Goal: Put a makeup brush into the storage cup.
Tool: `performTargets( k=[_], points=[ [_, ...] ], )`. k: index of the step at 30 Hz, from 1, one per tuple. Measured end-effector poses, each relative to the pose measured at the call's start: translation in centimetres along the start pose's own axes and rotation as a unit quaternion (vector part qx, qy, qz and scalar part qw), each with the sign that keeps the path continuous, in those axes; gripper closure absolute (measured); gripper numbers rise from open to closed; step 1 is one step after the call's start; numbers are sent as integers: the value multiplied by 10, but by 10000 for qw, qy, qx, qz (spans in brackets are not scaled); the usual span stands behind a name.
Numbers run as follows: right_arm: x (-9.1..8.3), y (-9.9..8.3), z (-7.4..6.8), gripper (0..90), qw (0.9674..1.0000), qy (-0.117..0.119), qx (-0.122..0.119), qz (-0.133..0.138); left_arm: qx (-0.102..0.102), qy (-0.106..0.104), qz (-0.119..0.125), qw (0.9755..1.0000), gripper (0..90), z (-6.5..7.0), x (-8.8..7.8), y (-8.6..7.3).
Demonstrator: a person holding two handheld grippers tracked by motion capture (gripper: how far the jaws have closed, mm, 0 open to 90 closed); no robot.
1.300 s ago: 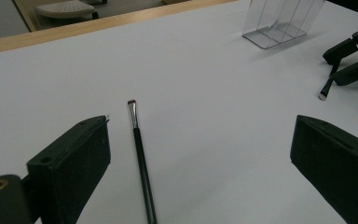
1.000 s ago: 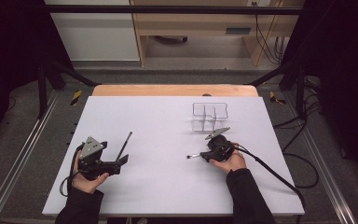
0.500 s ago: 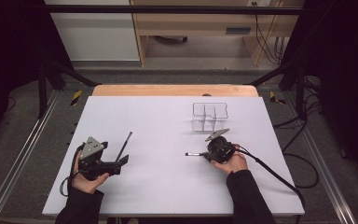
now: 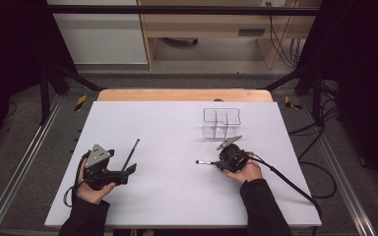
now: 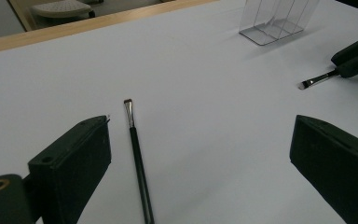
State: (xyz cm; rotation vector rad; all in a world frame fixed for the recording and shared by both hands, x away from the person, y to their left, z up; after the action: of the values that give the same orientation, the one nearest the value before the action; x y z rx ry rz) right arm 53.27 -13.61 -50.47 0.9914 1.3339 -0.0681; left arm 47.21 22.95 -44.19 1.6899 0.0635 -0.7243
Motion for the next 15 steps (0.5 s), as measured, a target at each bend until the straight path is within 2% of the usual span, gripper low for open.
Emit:
performTargets(
  k=[11, 12, 14, 15],
  points=[
    [-5, -1, -3, 788, 10000, 44, 66, -59, 14, -4, -6, 10000, 44, 0, 0, 0],
    [-6, -1, -3, 805, 10000, 39, 73, -48, 15, -4, -9, 10000, 44, 0, 0, 0],
    [-8, 0, -4, 900, 10000, 46, 30, 29, 19, -6, -14, 10000, 44, 1, 0, -1],
    [-9, 0, -5, 900, 10000, 61, 35, 3, 19, -8, -13, 10000, 44, 1, 0, 0]
  ],
)
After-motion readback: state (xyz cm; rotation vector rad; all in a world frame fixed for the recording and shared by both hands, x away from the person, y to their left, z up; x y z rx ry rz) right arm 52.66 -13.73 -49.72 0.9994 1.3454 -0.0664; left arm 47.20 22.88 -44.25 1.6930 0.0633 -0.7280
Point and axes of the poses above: each handheld gripper's, and its own axes: x roughly forward along the jaws, y roughly out of its top, z roughly to its right, the point moved 5 cm from there along x, roughly forward along the jaws, and after that the axes turned 10 degrees about y, right-handed, at the moved point
